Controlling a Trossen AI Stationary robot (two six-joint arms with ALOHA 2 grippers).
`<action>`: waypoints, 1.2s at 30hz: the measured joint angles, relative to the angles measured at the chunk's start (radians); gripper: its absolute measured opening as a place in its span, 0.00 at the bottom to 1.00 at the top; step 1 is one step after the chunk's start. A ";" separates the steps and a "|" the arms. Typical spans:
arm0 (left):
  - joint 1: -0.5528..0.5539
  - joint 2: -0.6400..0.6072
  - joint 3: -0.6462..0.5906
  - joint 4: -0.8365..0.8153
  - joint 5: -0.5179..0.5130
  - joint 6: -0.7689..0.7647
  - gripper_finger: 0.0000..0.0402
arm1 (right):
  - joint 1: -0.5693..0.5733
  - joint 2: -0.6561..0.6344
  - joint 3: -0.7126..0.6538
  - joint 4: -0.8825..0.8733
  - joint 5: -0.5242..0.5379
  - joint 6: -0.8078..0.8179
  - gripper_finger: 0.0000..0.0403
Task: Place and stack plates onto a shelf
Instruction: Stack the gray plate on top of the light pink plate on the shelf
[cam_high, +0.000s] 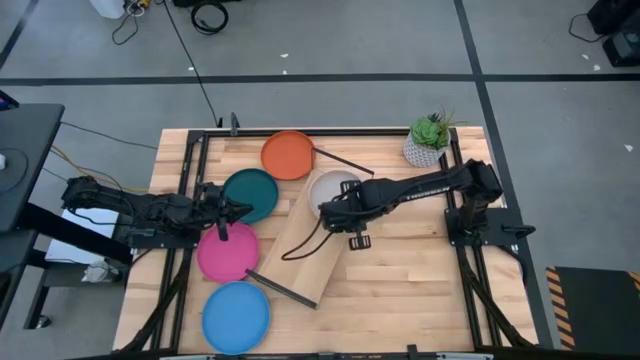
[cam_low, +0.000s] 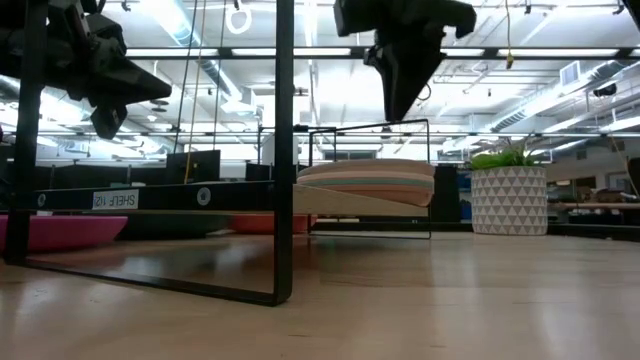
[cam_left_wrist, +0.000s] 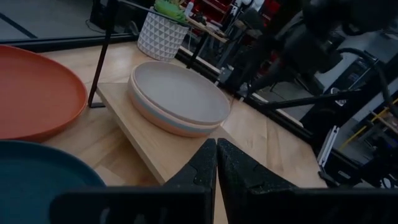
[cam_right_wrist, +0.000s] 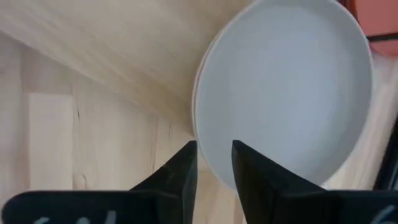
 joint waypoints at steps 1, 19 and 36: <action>0.000 0.000 0.000 0.001 0.000 0.000 0.05 | 0.005 0.000 -0.008 -0.001 0.038 0.021 0.27; 0.000 0.000 0.000 -0.001 0.019 -0.005 0.05 | 0.019 0.000 -0.250 0.052 0.366 0.292 0.23; 0.001 0.000 0.000 0.009 0.018 0.185 0.05 | 0.241 -0.366 -0.718 0.468 0.388 0.446 0.20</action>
